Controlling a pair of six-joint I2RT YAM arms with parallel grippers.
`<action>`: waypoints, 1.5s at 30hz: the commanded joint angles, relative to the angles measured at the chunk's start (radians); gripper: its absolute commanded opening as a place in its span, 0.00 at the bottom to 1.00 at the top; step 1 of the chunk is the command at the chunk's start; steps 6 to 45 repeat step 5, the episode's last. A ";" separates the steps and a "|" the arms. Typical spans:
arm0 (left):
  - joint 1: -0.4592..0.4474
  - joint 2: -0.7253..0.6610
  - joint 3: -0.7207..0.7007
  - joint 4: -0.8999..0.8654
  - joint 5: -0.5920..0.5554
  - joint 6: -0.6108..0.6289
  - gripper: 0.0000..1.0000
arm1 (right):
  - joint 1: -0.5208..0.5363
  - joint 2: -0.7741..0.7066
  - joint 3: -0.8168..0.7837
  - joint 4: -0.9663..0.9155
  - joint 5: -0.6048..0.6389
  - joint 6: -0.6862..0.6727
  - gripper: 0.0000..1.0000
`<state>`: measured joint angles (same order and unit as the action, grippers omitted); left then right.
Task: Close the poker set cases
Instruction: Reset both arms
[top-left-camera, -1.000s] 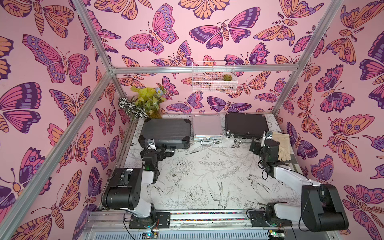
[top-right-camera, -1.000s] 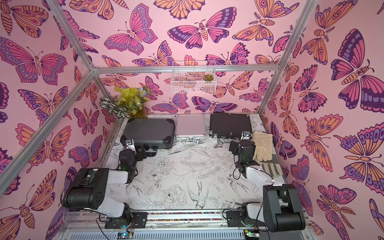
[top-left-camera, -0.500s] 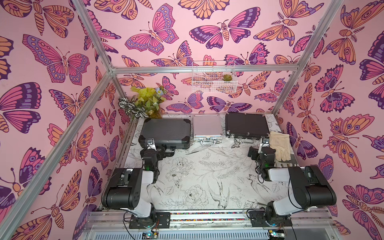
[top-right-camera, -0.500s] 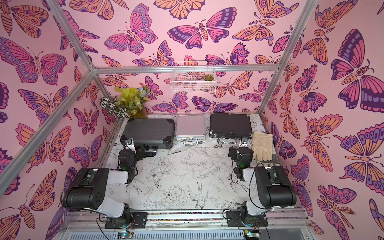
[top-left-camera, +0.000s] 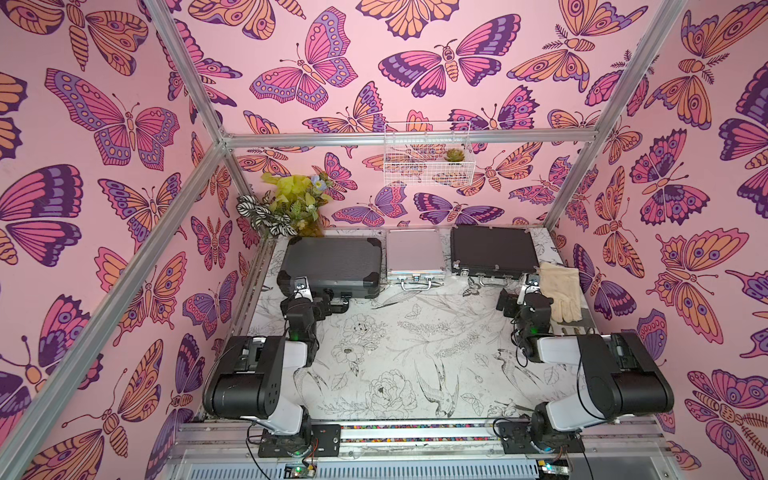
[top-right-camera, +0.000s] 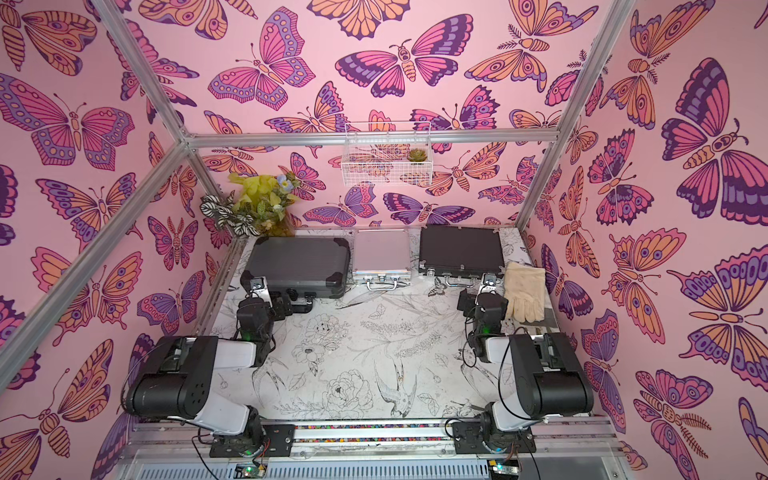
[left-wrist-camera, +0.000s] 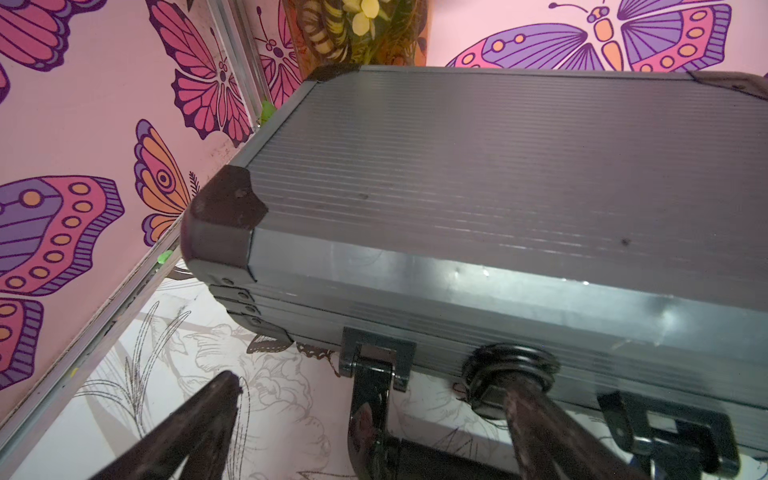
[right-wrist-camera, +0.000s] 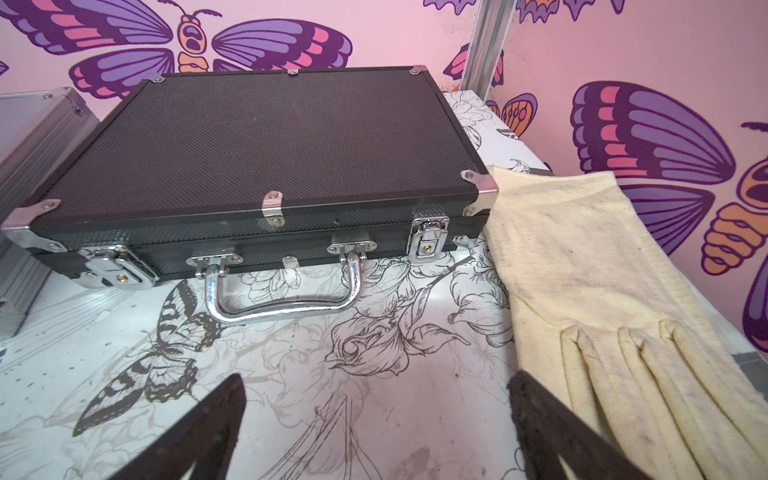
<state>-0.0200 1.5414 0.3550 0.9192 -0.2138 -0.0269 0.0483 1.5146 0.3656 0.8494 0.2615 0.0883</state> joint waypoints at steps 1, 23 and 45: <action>0.000 0.004 0.001 0.015 -0.002 0.005 0.99 | -0.004 -0.013 0.017 -0.010 0.009 -0.007 0.99; 0.001 0.004 0.001 0.014 -0.002 0.006 1.00 | -0.004 -0.014 0.015 -0.007 0.009 -0.007 0.99; 0.001 0.004 0.001 0.014 -0.002 0.006 1.00 | -0.004 -0.014 0.015 -0.007 0.009 -0.007 0.99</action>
